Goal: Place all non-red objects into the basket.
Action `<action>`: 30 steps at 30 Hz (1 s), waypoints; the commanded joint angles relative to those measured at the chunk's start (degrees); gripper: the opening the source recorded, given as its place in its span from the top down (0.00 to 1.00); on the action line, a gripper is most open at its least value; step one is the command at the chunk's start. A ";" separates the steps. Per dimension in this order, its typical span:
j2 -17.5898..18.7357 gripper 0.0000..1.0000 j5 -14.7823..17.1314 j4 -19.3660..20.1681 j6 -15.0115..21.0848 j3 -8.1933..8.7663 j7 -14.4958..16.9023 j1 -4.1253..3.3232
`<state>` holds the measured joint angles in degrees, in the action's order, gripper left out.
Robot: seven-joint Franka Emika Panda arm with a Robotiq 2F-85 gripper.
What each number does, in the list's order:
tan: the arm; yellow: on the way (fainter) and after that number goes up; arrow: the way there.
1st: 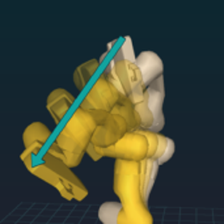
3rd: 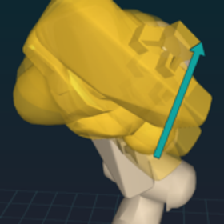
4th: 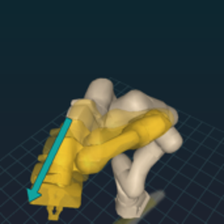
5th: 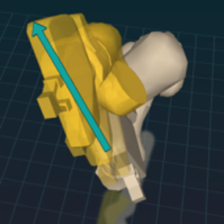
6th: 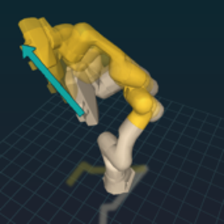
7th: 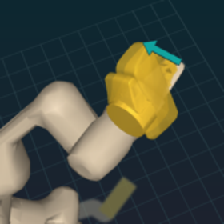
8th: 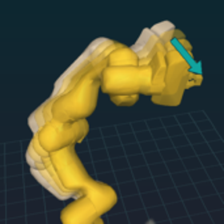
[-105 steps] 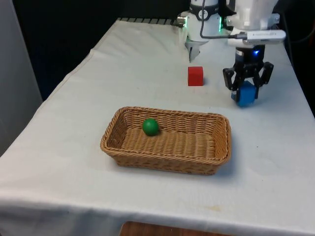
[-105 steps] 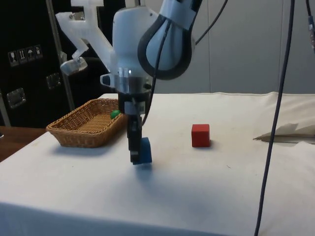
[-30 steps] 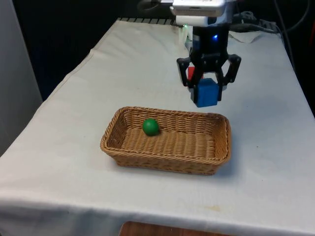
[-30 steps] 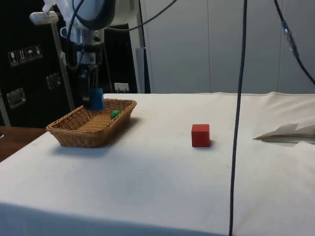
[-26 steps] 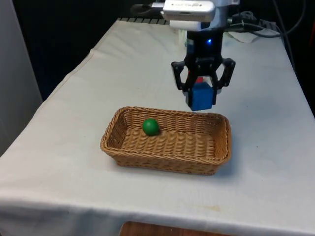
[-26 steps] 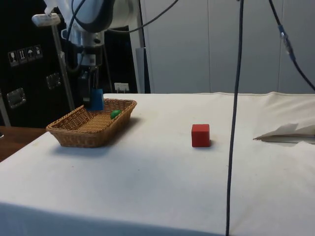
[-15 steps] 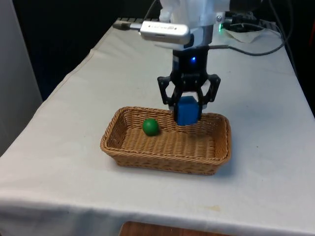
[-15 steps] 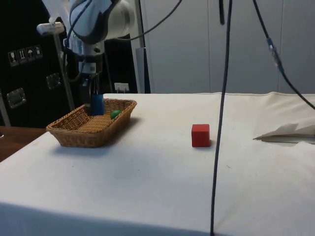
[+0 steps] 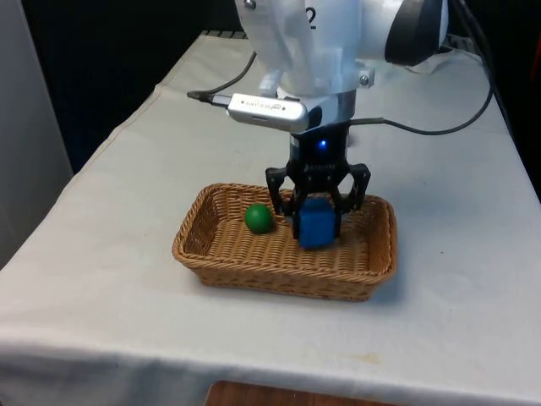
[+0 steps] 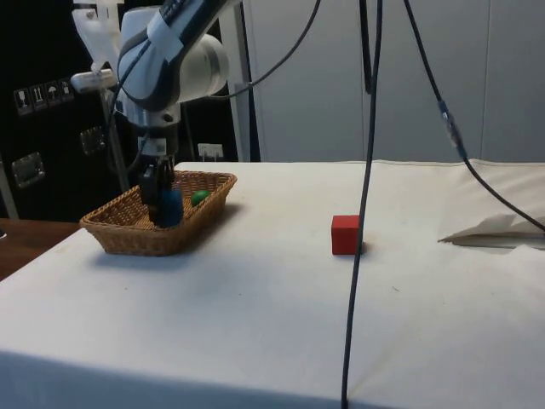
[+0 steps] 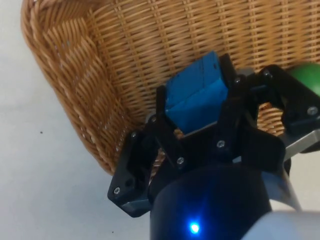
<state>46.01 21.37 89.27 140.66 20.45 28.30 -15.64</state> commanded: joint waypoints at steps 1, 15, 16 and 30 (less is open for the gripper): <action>0.23 0.94 0.69 -0.29 0.00 -0.52 0.46 0.52; 0.34 0.17 1.03 -0.17 -0.06 0.40 0.34 0.34; 0.40 0.17 1.32 -0.52 -0.34 0.06 0.69 0.74; -1.15 0.00 0.97 -0.57 -2.01 1.38 -0.80 0.29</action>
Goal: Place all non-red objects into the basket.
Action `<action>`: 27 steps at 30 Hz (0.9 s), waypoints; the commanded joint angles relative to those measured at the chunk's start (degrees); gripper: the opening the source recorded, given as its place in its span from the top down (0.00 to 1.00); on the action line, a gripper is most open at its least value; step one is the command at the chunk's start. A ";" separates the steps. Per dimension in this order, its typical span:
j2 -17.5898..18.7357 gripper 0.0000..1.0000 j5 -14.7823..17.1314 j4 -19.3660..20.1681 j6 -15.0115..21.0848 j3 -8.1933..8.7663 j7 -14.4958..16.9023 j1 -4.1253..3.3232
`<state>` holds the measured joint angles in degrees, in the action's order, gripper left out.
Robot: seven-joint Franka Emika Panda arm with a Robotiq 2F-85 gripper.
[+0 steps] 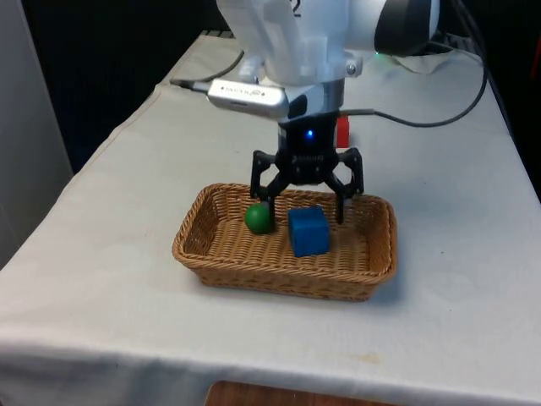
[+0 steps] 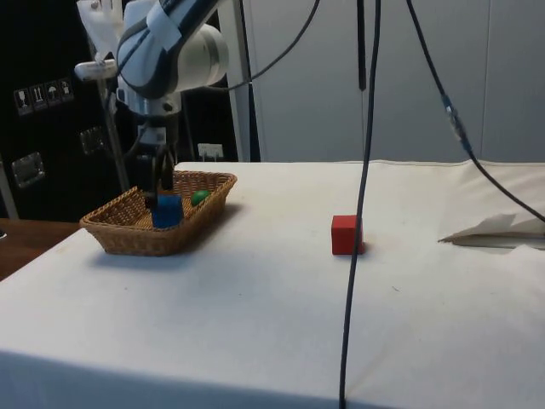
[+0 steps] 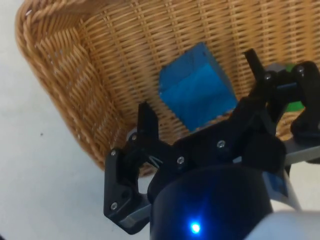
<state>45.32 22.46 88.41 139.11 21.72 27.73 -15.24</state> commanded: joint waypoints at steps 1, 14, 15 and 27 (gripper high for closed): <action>-1.03 0.00 -0.17 0.34 -1.03 0.46 -0.63 -0.23; -6.07 0.00 -0.63 2.92 -3.55 2.06 -1.55 -0.92; -6.70 0.00 -0.69 3.50 -3.61 2.12 -1.49 -0.97; -14.32 0.00 -3.32 11.23 -3.09 2.52 -1.89 -2.23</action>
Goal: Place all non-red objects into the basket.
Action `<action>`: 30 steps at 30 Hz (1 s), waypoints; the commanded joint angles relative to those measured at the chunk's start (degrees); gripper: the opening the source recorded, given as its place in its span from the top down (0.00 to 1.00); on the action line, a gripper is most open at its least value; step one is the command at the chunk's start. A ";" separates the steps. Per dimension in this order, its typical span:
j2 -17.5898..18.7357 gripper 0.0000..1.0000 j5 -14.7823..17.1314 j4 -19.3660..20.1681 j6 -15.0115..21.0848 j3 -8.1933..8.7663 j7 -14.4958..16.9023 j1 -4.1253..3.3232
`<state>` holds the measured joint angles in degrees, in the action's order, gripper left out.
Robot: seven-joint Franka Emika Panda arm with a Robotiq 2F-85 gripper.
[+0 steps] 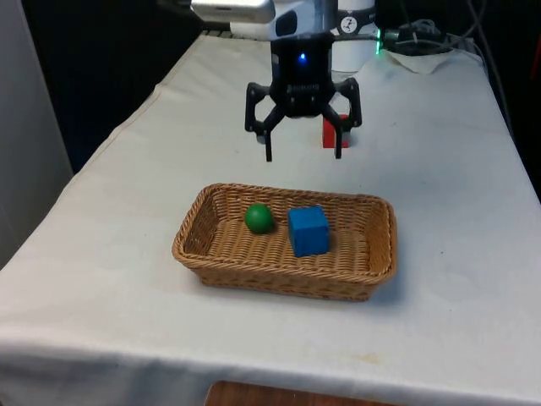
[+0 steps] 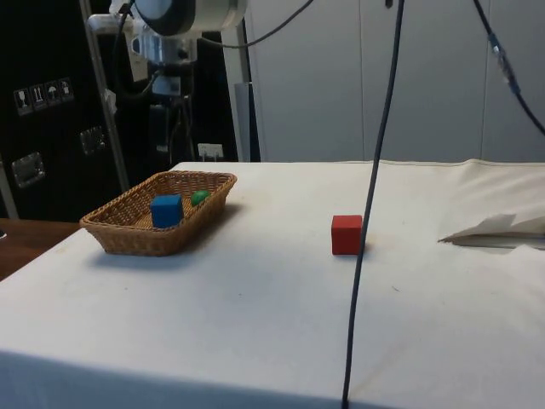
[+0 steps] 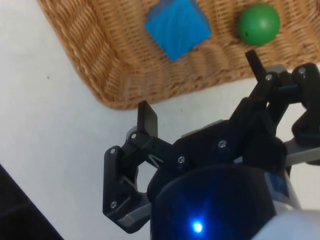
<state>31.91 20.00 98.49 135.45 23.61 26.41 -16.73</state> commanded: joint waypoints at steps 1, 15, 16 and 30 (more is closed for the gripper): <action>-1.43 0.00 -1.09 1.66 0.63 0.69 -0.69 -0.80; -9.97 0.00 -5.84 9.51 0.63 0.57 -2.29 -1.66; -10.54 0.00 -6.19 10.03 0.63 0.57 -2.41 -1.72; -17.42 0.00 -10.43 16.27 0.46 0.40 -4.87 -2.06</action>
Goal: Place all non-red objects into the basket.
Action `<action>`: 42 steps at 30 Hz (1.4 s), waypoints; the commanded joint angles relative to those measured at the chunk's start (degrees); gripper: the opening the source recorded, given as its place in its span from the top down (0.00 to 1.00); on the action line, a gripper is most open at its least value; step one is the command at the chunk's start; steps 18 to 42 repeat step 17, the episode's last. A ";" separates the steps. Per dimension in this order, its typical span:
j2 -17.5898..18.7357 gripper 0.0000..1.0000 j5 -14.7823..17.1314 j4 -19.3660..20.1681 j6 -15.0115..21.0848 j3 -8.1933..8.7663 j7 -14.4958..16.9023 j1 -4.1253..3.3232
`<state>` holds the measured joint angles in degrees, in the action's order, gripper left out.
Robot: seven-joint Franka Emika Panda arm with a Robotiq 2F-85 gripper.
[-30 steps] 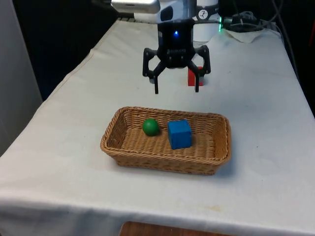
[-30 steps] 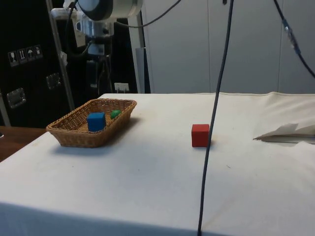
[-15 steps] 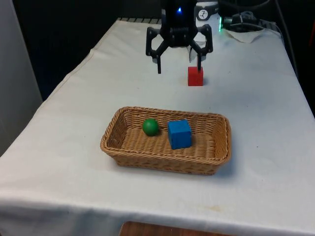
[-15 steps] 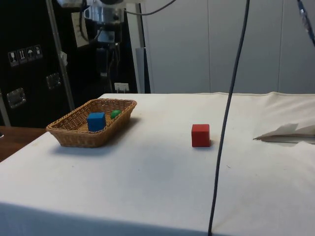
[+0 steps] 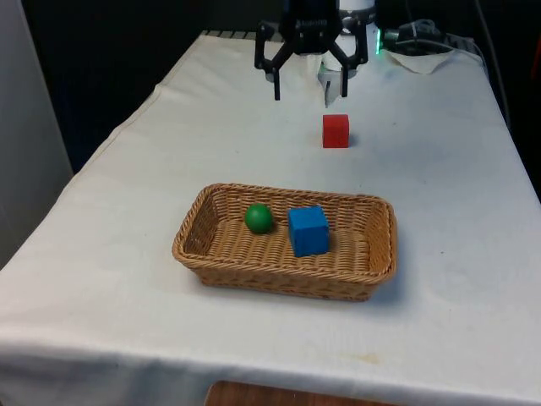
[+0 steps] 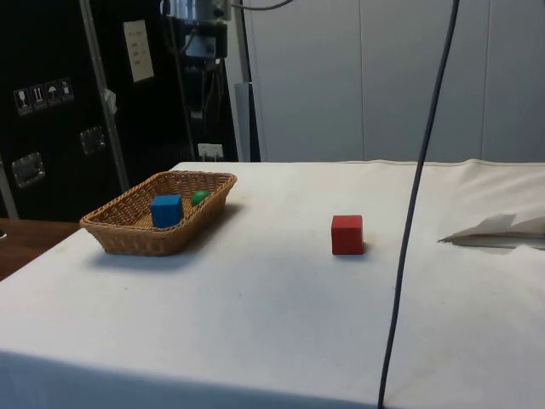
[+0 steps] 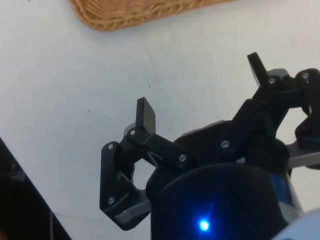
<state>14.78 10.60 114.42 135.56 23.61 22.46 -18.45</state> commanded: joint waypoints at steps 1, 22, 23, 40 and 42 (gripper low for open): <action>-0.63 0.00 -1.09 0.69 0.29 0.40 -1.03 -0.40; -2.86 0.00 -0.57 2.98 -0.06 0.00 -4.53 -0.11; -2.86 0.00 -0.57 2.98 -0.06 0.00 -4.53 -0.11; -2.86 0.00 -0.57 2.98 -0.06 0.00 -4.53 -0.11; -2.86 0.00 -0.57 2.98 -0.06 0.00 -4.53 -0.11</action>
